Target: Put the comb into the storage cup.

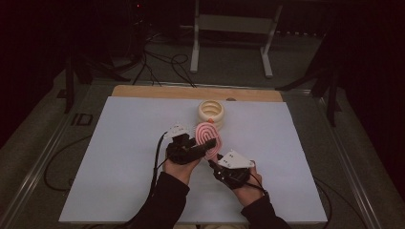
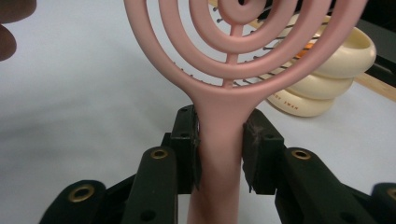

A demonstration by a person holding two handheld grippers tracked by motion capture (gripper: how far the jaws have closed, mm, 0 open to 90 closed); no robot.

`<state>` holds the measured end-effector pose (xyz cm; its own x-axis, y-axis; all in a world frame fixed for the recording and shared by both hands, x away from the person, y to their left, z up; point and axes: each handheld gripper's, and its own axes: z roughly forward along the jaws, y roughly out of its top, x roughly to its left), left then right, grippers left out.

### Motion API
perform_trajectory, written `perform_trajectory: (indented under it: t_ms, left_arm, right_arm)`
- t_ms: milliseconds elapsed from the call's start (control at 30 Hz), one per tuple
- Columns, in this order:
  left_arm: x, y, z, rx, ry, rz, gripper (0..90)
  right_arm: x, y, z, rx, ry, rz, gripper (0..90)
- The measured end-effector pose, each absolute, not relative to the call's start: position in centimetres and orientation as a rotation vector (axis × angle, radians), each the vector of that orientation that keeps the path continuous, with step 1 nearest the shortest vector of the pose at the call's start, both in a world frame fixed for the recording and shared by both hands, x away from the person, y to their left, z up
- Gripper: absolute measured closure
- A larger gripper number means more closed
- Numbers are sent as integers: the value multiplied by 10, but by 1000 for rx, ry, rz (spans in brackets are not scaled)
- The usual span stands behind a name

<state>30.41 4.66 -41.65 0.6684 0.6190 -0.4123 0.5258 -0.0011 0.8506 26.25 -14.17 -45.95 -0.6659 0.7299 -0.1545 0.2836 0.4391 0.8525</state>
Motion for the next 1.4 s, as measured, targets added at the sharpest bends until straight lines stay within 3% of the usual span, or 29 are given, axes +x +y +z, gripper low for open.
perform_trajectory:
  t_ms: [267,567,633,667,933,1400]
  left_arm:
    - [305,48,-417,1654,957,117,644]
    - [307,55,-412,1643,965,155,649]
    - [307,56,-410,1643,964,163,649]
    - [307,57,-409,1640,963,167,650]
    - [309,61,-404,1627,965,179,649]
    - [311,69,-393,1607,965,212,649]
  right_arm:
    - [262,-142,-459,841,2184,1181,637]
    - [267,-153,-454,896,2167,1302,383]
    - [268,-155,-453,907,2157,1316,362]
    - [271,-161,-452,932,2132,1361,290]
    - [275,-172,-449,955,2078,1430,140]
    - [277,-182,-450,909,2018,1461,127]
